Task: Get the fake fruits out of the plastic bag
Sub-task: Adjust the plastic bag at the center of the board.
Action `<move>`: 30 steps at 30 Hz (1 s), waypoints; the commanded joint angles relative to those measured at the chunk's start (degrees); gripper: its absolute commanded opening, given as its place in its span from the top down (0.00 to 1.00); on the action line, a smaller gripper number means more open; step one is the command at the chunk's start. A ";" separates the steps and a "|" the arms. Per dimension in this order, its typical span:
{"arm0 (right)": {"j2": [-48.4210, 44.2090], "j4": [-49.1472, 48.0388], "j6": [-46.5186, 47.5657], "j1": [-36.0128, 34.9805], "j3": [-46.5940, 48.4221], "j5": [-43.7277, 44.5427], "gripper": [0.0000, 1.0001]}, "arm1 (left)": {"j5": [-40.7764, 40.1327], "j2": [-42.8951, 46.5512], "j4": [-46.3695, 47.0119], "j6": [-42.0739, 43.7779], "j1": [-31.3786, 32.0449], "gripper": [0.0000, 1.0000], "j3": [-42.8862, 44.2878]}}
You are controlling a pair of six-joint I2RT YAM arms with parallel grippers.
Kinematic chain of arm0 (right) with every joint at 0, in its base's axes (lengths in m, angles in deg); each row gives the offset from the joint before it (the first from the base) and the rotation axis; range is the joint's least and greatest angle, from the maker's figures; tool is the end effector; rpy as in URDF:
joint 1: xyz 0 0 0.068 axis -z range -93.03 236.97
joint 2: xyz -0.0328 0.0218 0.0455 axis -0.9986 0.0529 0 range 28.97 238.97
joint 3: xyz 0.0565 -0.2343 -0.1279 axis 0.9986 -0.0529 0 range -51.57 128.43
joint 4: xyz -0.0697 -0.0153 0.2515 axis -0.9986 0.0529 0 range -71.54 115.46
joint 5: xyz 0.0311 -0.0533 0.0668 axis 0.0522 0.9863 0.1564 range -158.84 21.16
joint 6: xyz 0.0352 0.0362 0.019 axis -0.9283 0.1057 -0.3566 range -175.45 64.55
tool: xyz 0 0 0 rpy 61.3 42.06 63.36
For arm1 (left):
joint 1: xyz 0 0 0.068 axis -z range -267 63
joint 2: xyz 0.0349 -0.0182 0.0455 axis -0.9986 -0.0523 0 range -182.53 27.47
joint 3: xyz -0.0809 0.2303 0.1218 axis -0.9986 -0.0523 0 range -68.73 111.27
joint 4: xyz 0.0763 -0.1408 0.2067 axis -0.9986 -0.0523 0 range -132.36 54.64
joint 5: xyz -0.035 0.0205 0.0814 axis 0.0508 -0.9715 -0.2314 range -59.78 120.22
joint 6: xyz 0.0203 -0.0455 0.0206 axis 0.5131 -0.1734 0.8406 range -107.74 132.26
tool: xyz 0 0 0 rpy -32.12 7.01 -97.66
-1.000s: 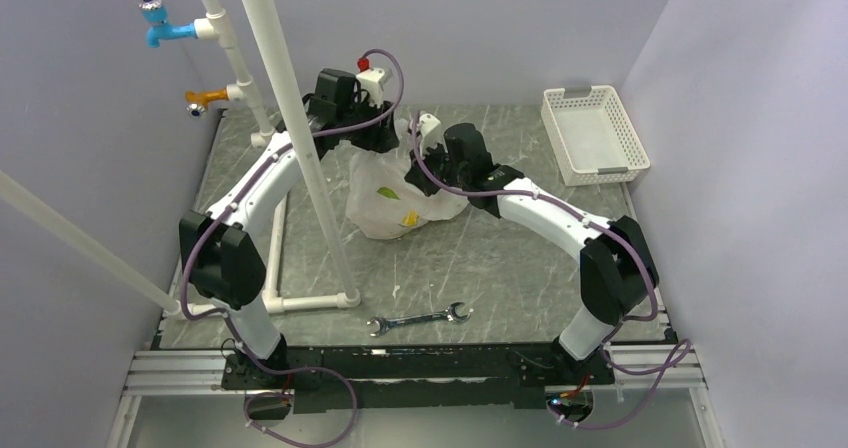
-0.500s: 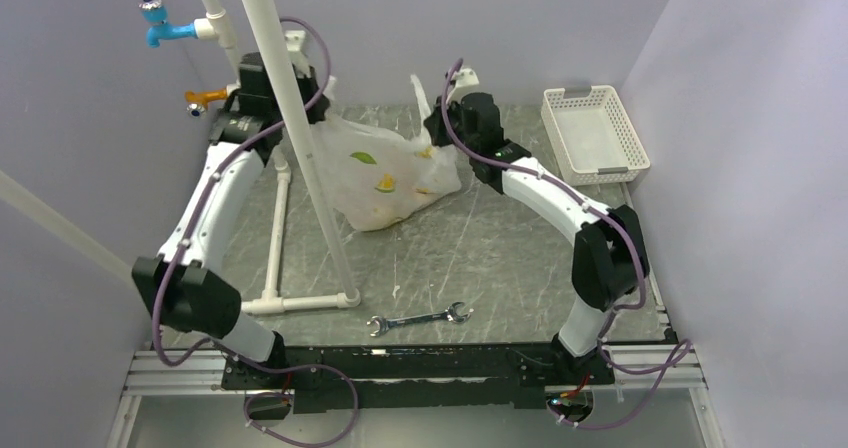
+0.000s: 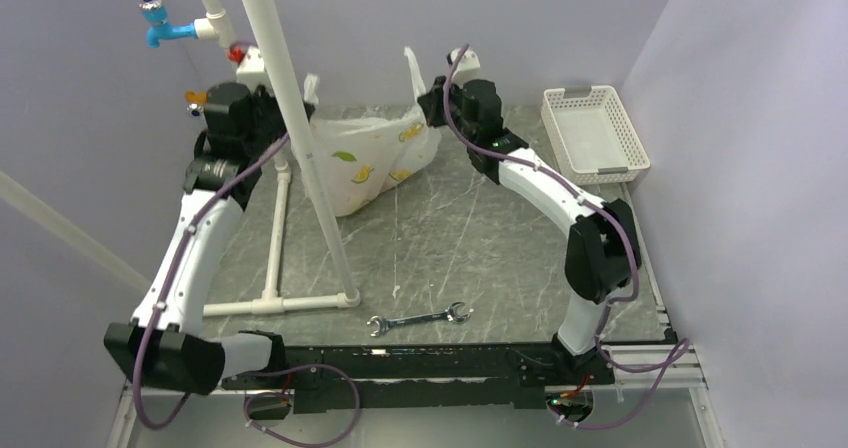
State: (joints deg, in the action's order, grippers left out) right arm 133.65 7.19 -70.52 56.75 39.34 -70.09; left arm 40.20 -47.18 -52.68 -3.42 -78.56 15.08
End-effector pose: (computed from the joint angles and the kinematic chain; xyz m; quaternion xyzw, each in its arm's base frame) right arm 0.3874 0.2265 0.3641 -0.1027 0.7150 0.2735 0.6351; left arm 0.2864 -0.0487 0.4509 0.0093 0.7548 -0.2006 0.6244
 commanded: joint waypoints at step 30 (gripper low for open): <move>-32.36 20.93 -1.81 -15.42 -17.00 3.10 0.26 | 22.20 21.45 7.78 -11.96 1.13 0.91 -36.71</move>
State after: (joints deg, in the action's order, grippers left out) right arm 103.27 29.35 -70.98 46.94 19.10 -67.73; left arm 61.44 -26.75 -45.95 -15.46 -77.49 -21.90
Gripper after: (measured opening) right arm 0.746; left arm 0.091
